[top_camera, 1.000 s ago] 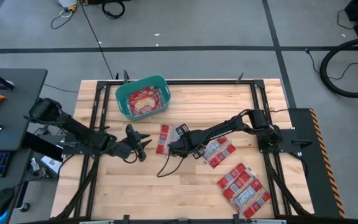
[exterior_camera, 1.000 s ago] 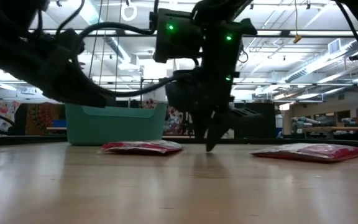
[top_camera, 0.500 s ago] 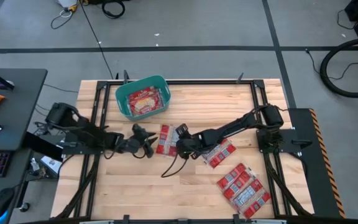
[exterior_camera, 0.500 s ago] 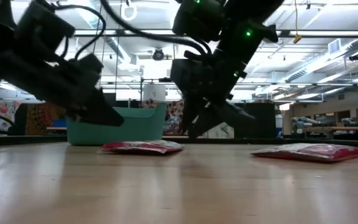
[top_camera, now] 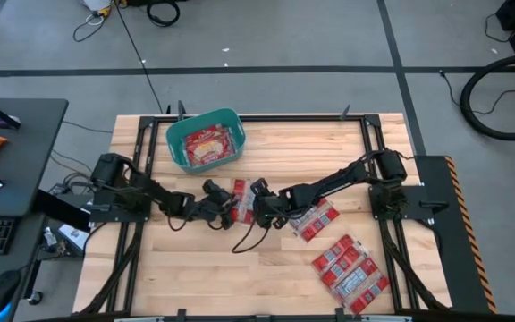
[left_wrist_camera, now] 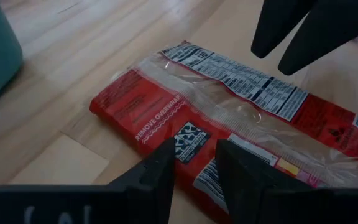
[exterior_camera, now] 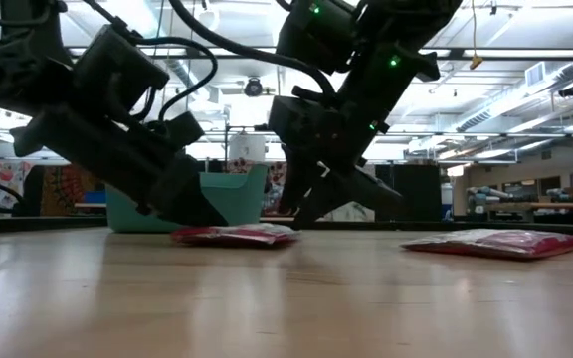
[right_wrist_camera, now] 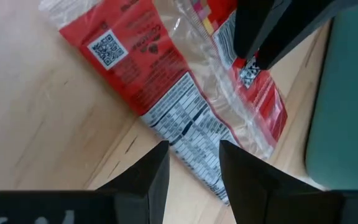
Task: Sort popcorn bags into baskets
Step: Put the popcorn bag into the green bin
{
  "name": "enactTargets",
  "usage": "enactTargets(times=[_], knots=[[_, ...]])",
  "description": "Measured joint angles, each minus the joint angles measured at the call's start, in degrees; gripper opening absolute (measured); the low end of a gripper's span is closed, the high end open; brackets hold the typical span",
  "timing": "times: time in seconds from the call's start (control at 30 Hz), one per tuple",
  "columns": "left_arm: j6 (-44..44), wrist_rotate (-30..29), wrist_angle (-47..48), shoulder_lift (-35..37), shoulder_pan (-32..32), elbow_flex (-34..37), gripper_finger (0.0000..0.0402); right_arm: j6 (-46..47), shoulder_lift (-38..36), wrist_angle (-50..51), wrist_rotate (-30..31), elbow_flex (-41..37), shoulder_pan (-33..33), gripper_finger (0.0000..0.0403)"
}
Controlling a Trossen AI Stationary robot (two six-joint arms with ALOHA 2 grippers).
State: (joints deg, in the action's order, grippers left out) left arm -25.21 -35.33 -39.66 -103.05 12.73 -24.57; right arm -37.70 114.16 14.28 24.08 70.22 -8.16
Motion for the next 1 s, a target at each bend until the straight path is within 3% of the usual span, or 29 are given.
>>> enactTargets(times=[0.33,0.53,0.67,0.83,1.0], knots=[[-2.41,1.05,3.77,-0.08,0.0,-0.06,0.0121,-7.89,0.08,-0.94,-0.18,-2.33,0.39,0.0146],[-2.43,1.24,3.74,-0.1,0.28,0.01,0.0121,-13.92,0.17,-13.36,-2.65,-6.38,1.09,0.0146],[-2.23,1.53,3.68,-0.14,0.33,0.1,0.0121,-19.8,0.17,-19.05,-7.53,-7.7,1.61,0.0146],[-2.14,1.68,3.52,-0.16,0.33,0.21,0.0121,-19.51,0.17,-21.67,-7.8,-7.89,1.68,0.0134],[-2.06,1.86,3.35,-0.16,0.48,0.23,0.0121,-16.38,0.17,-20.78,-8.92,-7.87,2.03,0.0095]])
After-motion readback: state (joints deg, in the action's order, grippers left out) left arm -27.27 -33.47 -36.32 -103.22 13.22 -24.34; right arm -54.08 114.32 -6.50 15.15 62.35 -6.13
